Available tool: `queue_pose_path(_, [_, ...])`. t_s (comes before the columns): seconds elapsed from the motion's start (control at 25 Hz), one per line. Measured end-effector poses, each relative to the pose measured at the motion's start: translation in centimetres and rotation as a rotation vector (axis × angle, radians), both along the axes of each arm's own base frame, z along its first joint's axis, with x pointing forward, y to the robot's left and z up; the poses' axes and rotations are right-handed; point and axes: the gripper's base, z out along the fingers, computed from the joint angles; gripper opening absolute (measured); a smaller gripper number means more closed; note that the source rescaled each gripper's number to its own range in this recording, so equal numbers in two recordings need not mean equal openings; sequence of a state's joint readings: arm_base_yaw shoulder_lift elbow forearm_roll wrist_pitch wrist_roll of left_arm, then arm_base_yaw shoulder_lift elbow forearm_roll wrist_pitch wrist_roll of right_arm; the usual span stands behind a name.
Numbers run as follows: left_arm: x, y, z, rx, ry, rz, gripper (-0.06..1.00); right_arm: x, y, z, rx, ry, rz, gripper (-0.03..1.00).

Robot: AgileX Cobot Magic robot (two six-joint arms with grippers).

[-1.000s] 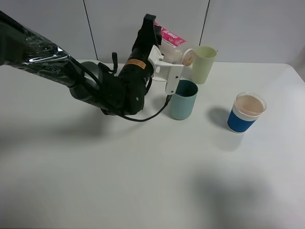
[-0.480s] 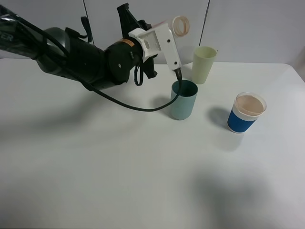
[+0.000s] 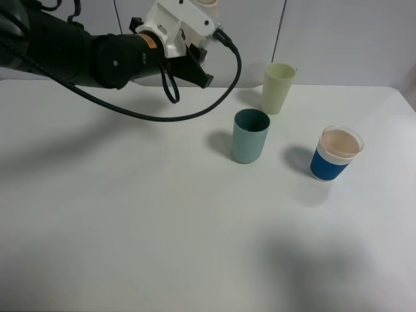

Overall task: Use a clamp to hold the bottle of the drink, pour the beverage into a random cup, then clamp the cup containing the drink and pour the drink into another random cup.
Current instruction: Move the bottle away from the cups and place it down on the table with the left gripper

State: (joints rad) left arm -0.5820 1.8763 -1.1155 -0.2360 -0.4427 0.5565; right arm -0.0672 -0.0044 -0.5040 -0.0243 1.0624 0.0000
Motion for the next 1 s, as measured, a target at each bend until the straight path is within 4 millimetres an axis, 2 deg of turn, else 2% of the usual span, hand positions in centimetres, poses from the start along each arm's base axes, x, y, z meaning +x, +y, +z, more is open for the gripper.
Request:
queue_pose_path(0.16, [0.2, 1.7, 0.0, -0.075, 0.092, -0.004, 0.00, 0.0, 0.0, 0.0, 0.000, 0.000, 0.000, 0.94])
queue_pose_path(0.52, [-1.5, 8.4, -1.9, -0.211, 0.153, 0.118, 0.00, 0.0, 0.0, 0.0, 0.000, 0.000, 0.000, 0.94])
queue_pose_path(0.56, [-2.0, 10.0, -2.5, -0.227, 0.168, 0.159, 0.00, 0.0, 0.0, 0.0, 0.000, 0.000, 0.000, 0.94])
queue_pose_path(0.76, [-3.3, 13.7, -4.7, -0.259, 0.231, 0.265, 0.00, 0.0, 0.0, 0.0, 0.000, 0.000, 0.000, 0.94])
queue_pose_path(1.0, [-4.7, 17.1, -6.1, -0.277, 0.211, 0.310, 0.00, 0.0, 0.0, 0.0, 0.000, 0.000, 0.000, 0.94])
